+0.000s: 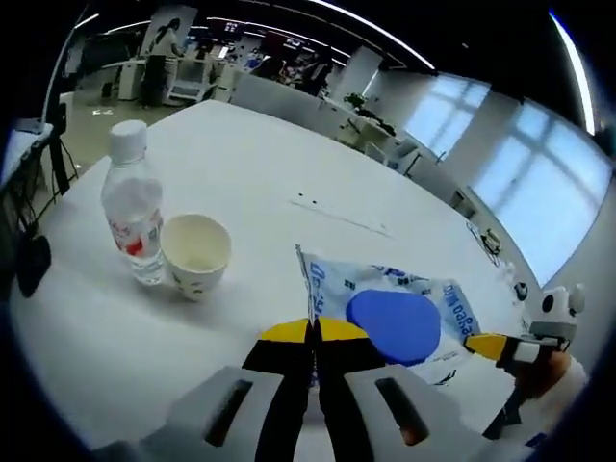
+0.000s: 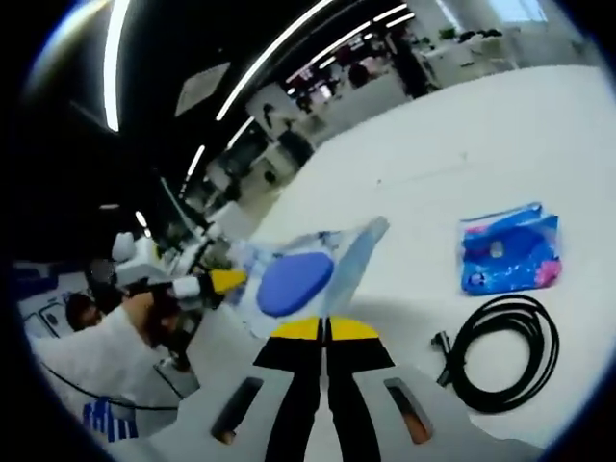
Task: Arrange the tabletop items into an orderly group along one side of the table until the central work area is clear of visible clutter.
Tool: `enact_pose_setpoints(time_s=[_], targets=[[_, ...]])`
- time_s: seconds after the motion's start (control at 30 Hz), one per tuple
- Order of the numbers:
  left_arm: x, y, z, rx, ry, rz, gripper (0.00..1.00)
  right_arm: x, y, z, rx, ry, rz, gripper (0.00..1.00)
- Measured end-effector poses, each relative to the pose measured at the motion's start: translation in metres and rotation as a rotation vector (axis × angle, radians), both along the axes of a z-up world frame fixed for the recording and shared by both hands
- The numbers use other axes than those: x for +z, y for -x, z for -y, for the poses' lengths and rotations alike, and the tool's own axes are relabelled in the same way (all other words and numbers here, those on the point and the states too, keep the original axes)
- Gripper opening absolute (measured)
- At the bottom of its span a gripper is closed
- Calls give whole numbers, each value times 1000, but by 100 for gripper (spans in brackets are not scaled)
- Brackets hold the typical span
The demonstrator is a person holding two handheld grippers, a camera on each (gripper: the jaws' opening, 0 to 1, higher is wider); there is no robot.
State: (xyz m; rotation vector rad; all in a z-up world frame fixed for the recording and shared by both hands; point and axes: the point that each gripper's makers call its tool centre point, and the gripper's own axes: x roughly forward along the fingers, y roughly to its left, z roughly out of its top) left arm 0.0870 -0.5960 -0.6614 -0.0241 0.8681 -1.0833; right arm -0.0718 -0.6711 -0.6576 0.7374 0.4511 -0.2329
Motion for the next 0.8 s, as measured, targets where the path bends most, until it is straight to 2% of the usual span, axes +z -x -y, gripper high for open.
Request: enact_pose_setpoints(time_s=[0.3, 0.37, 0.47, 0.57, 0.67, 0.8], targets=[[-25, -22, 11, 29, -60, 11, 0, -26, -20, 9, -33, -27, -33, 0], [-34, -25, 10, 50, -73, -14, 0, -30, -24, 10, -37, -32, -39, 0], [-40, -30, 14, 101, -37, -71, 0, -38, -29, 13, -49, -36, -51, 0], [-48, -35, 18, 105, -36, -77, 0, -47, -34, 17, -68, -48, -56, 0], [-59, -39, 17, 113, -63, -82, 0, -55, -39, 17, -69, -70, -60, 0], [-62, -46, 18, 145, -41, -96, 0, -62, -46, 16, -72, -73, -69, 0]])
